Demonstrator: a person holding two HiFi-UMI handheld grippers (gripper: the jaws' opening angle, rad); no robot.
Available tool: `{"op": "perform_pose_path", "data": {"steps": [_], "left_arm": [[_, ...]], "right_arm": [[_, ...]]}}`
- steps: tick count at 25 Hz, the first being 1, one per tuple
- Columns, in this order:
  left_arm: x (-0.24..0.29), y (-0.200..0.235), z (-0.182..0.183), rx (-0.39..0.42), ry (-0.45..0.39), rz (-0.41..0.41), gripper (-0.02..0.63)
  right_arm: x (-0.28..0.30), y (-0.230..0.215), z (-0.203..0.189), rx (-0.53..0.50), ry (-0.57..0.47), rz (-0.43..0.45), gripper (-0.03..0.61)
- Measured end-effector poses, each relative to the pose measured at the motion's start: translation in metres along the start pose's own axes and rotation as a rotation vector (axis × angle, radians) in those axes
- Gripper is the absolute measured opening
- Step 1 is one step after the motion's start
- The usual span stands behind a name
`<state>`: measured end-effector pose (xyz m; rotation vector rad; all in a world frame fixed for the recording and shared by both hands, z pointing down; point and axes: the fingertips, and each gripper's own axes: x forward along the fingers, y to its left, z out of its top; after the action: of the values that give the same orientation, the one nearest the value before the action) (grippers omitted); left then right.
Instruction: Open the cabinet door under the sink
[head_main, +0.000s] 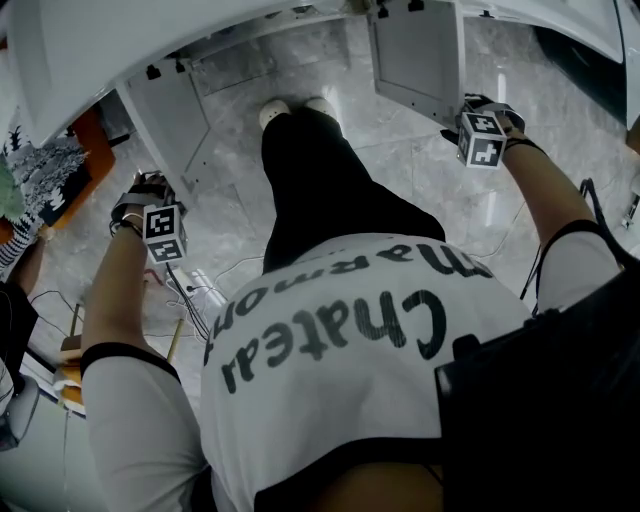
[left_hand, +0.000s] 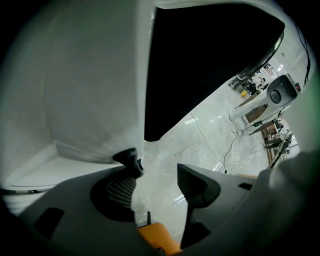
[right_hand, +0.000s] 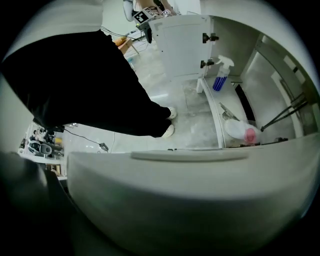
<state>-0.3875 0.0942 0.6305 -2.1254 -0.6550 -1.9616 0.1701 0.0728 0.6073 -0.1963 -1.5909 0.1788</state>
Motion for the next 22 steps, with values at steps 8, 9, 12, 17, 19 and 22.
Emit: {"op": "perform_pose_path", "data": {"steps": [8, 9, 12, 17, 19, 22], "left_arm": [[-0.001, -0.004, -0.016, 0.064, 0.010, 0.008, 0.235], [-0.001, -0.004, -0.017, 0.077, 0.013, 0.004, 0.236], [-0.002, -0.006, -0.020, 0.108, 0.015, -0.015, 0.249], [-0.001, -0.004, -0.023, 0.161, 0.031, -0.005, 0.249], [-0.001, -0.002, -0.020, 0.173, 0.045, 0.026, 0.247], [0.001, 0.000, -0.013, 0.143, 0.053, 0.041, 0.249]], "right_arm": [[-0.002, -0.003, -0.004, 0.023, 0.017, -0.019, 0.187], [-0.001, -0.003, -0.005, 0.027, 0.020, -0.021, 0.187], [-0.001, -0.002, -0.009, 0.033, 0.028, -0.021, 0.190], [-0.002, -0.002, -0.009, 0.019, 0.028, -0.013, 0.193], [-0.002, -0.002, -0.009, 0.012, 0.028, -0.011, 0.196], [-0.003, -0.002, -0.011, -0.002, 0.032, -0.007, 0.196]]}}
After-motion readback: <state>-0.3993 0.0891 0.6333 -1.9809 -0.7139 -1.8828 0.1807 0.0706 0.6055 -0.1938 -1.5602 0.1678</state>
